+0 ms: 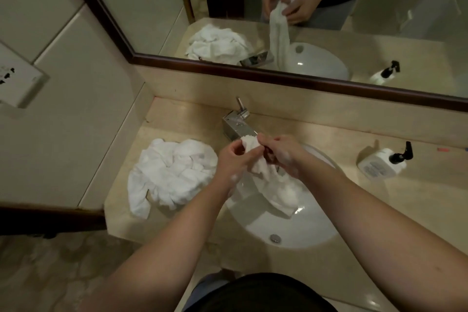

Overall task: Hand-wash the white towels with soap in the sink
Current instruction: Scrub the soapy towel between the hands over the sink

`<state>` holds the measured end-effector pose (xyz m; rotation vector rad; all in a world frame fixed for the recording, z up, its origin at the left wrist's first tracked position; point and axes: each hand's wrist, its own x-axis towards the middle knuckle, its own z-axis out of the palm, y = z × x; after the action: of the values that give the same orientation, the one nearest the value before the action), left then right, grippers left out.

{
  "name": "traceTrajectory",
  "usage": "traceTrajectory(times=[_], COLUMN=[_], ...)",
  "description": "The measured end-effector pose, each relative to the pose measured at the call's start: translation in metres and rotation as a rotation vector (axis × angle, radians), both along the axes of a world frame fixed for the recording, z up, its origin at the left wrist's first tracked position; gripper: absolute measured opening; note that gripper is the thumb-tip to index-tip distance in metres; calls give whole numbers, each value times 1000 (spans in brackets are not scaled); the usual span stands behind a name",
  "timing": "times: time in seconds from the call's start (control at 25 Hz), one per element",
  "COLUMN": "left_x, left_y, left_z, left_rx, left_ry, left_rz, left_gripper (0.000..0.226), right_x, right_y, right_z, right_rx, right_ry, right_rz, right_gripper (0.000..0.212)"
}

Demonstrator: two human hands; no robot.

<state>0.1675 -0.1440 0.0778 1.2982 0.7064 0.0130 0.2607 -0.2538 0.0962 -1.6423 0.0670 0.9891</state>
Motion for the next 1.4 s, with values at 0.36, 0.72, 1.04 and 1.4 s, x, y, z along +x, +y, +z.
traceTrajectory(times=[0.36, 0.72, 1.04, 1.4], left_x=[15, 37, 50, 57], left_y=[80, 117, 130, 133], left_z=[-30, -62, -70, -74], left_rx=[-38, -162, -203, -143], left_ry=[218, 321, 335, 341], left_rz=[14, 60, 26, -61], left_gripper=[14, 8, 6, 16], right_x=[28, 85, 100, 126], right_y=[69, 127, 155, 153], right_z=[-41, -86, -106, -116], right_rx=[-382, -526, -583, -571], right_ry=[-290, -444, -513, -386], right_rz=[60, -200, -223, -307], right_gripper=[54, 49, 51, 46])
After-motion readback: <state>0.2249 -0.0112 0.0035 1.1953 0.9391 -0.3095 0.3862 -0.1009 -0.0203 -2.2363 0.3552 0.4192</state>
